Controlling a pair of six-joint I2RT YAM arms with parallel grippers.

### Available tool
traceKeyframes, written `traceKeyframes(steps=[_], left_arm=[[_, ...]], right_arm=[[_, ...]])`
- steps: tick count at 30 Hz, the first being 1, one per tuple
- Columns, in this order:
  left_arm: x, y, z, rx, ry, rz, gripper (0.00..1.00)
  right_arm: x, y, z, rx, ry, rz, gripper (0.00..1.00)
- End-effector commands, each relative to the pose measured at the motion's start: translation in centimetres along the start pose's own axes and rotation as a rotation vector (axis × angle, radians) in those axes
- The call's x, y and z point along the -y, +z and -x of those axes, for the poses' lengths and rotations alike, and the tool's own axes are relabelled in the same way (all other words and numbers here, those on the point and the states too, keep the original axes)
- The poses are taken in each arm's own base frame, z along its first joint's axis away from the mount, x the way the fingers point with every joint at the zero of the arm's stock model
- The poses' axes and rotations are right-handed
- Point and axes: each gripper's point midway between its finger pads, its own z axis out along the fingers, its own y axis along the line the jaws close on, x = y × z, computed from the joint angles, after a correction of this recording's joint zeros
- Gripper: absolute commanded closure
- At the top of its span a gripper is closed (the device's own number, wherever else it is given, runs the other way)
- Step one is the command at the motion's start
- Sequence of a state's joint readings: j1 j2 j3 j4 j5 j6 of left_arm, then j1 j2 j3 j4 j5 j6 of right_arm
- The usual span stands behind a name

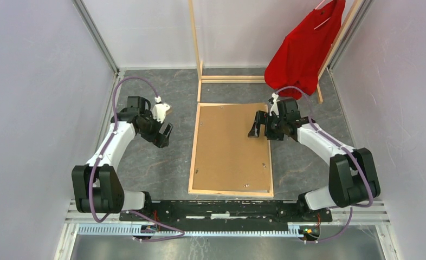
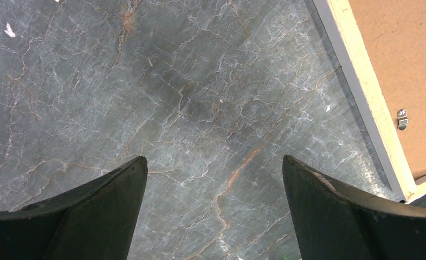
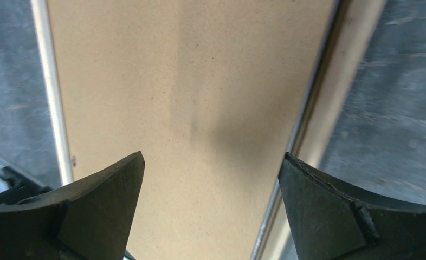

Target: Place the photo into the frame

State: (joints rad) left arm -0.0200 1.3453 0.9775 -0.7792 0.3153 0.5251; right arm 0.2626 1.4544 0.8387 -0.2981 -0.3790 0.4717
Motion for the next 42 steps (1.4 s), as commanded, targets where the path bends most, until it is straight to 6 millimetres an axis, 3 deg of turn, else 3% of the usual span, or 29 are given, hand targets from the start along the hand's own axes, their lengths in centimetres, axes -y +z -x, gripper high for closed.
traceKeyframes(steps=[1, 6, 9, 13, 15, 19, 22, 25, 30, 33, 39, 42], left_arm=[[0.2, -0.6, 0.5, 0.03, 0.052, 0.001, 0.0], [0.2, -0.4, 0.8, 0.028, 0.034, -0.01, 0.0], [0.1, -0.5, 1.0, 0.035, 0.033, -0.006, 0.0], [0.3, -0.7, 1.4, 0.048, 0.031, -0.014, 0.0], [0.6, -0.7, 1.8, 0.063, 0.025, -0.033, 0.0], [1.8, -0.7, 3.1, 0.097, -0.009, -0.117, 0.0], [3.1, -0.4, 4.1, 0.118, -0.051, -0.193, 0.04], [5.2, 0.2, 5.0, 0.122, -0.091, -0.306, 0.12], [8.9, 2.5, 4.8, 0.06, -0.136, -0.445, 0.17], [10.5, 4.0, 4.7, 0.031, -0.136, -0.479, 0.24], [12.2, 6.4, 3.9, -0.038, -0.149, -0.532, 0.43], [12.2, 7.3, 3.4, -0.057, -0.152, -0.536, 0.47]], right_arm=[[0.7, -2.8, 1.9, 0.064, -0.102, -0.145, 0.02], [0.5, -2.9, 1.8, 0.056, -0.141, -0.192, 0.02], [-0.5, -4.1, 3.7, 0.116, -0.17, -0.21, 0.02], [-2.0, -7.0, 7.4, 0.251, -0.191, -0.241, 0.02], [-1.1, -8.3, 8.8, 0.356, -0.101, -0.314, 0.02], [-0.8, -8.1, 8.4, 0.384, -0.089, -0.235, 0.02], [-4.2, -6.4, 6.1, 0.422, -0.084, 0.066, 0.02], [-7.6, -4.9, 3.1, 0.412, -0.081, 0.252, 0.14], [-11.7, -2.1, -3.1, 0.298, -0.151, 0.338, 0.36], [-13.5, -1.2, -6.0, 0.278, -0.189, 0.363, 0.42], [-15.9, 0.0, -10.1, 0.306, -0.211, 0.398, 0.45], [-17.5, 1.1, -11.4, 0.291, -0.256, 0.403, 0.55]])
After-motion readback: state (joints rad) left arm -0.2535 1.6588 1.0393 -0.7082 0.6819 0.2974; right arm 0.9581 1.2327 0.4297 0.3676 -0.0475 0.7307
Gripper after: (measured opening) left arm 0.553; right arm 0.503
